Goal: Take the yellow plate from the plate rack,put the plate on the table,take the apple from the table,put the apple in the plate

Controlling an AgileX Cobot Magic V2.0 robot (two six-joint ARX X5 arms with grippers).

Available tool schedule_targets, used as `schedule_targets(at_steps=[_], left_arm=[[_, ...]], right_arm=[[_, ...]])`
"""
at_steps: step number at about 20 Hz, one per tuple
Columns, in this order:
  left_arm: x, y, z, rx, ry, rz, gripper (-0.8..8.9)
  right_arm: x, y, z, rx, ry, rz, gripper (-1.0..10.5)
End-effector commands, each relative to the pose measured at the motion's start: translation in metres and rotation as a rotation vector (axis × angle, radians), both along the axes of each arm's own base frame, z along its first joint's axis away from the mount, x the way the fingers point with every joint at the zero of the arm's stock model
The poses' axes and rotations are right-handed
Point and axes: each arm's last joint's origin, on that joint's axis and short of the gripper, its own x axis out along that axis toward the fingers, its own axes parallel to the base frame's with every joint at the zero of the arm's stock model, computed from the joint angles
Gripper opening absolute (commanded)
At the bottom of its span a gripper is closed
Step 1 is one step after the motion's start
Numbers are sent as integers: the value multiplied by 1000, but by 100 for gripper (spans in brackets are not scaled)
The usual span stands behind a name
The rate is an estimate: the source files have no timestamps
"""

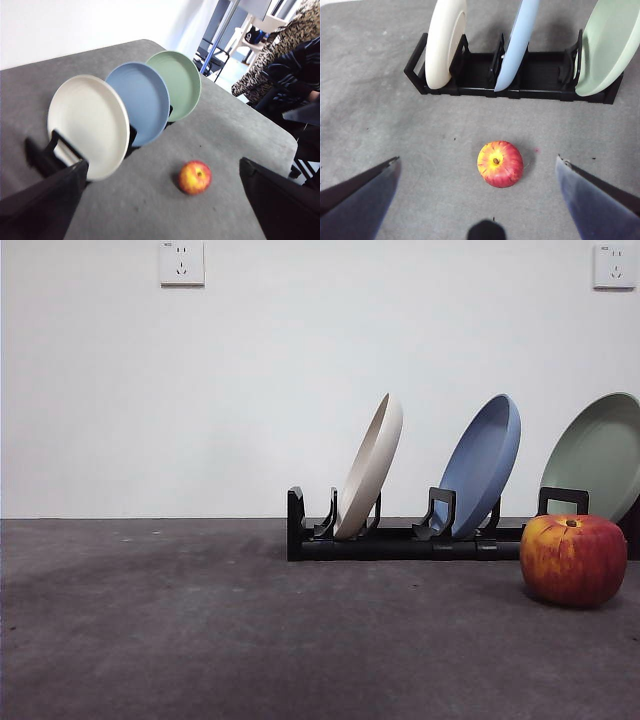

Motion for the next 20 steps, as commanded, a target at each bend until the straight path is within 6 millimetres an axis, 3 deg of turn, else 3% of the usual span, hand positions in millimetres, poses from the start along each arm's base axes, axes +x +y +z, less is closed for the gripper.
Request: schedule_targets(at_steps=[1,6,10,15,20], left_arm=[[36,-29,-5,20,26,-29,668],[115,-87,-22,55,112,-55,659],[158,-119,-44,77,143,-32,658],[186,-139,-83,97,180,2,656],[198,-149,-116,140,231,18,656]], right_arm=[[0,0,3,4,-9,-1,603],[0,0,3,4,-9,-1,603],[0,0,3,3,-10,-1,602],[1,0,2,3,-6,-1,599],[1,0,2,4,-2,-1,599]])
